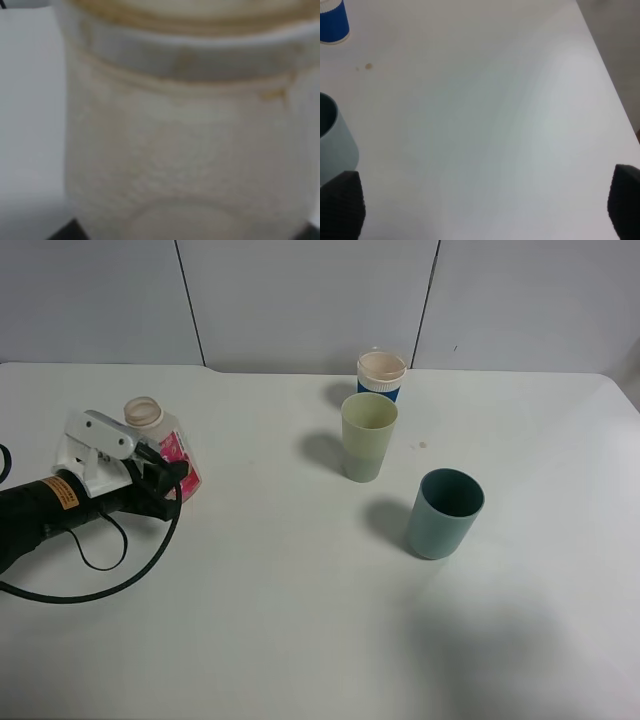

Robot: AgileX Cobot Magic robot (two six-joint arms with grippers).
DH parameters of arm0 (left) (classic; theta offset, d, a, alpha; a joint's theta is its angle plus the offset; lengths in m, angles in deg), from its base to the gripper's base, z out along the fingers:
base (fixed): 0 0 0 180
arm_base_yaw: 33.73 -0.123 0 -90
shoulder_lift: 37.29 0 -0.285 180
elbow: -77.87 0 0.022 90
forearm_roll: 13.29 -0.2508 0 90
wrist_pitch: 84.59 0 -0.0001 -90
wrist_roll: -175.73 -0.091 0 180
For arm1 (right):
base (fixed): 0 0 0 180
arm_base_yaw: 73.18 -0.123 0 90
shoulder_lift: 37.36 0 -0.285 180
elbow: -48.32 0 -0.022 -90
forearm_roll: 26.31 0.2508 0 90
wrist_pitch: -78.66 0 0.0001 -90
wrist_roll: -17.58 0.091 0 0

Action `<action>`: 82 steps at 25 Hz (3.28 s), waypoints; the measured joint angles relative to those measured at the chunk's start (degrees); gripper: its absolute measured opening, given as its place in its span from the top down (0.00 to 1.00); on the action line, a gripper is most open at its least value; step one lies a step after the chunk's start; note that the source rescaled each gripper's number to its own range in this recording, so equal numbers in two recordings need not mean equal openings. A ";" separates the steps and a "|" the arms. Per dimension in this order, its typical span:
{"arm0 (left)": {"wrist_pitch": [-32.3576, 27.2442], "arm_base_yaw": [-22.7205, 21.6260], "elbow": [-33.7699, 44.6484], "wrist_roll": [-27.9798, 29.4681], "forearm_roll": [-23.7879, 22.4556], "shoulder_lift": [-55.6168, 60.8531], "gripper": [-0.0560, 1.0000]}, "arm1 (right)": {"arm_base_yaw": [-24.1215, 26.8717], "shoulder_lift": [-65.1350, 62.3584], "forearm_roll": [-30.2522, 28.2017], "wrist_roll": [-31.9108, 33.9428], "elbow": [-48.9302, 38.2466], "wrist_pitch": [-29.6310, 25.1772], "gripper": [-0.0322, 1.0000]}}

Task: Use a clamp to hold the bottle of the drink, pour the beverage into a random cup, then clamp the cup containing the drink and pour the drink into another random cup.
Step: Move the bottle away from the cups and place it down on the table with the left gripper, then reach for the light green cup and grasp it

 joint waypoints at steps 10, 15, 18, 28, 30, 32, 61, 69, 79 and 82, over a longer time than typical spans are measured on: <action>-2.41 0.00 0.16 4.68 -0.40 3.74 0.17 | 0.00 0.00 0.00 0.00 0.00 0.00 0.08; -2.60 0.00 3.65 6.05 2.03 7.64 0.12 | 0.00 0.00 0.00 0.00 0.00 0.00 0.08; -2.67 0.00 7.17 6.07 4.72 10.94 0.12 | 0.00 0.00 0.00 0.00 0.00 0.00 0.08; -5.13 0.00 14.88 6.65 7.40 24.91 0.12 | 0.00 0.00 0.00 0.00 0.00 0.00 0.08; -6.23 0.00 15.62 7.79 7.46 27.49 0.12 | 0.00 0.00 0.00 0.00 0.00 0.00 0.08; -7.82 0.00 16.11 10.13 7.57 30.26 0.12 | 0.00 0.00 0.00 0.00 0.00 0.00 0.08; -34.39 0.00 -0.54 16.76 12.46 65.47 0.01 | 0.00 0.00 0.00 0.00 0.00 0.00 0.08; -82.14 0.00 -16.54 14.51 9.30 69.71 0.00 | 0.00 0.00 0.00 0.00 0.00 0.00 0.08; -106.36 0.00 -17.93 9.00 11.00 89.49 0.00 | 0.00 0.00 0.00 0.00 0.00 0.00 0.08; -111.97 0.00 -17.93 8.01 13.30 95.70 0.00 | 0.00 0.00 0.00 0.00 0.00 0.00 0.08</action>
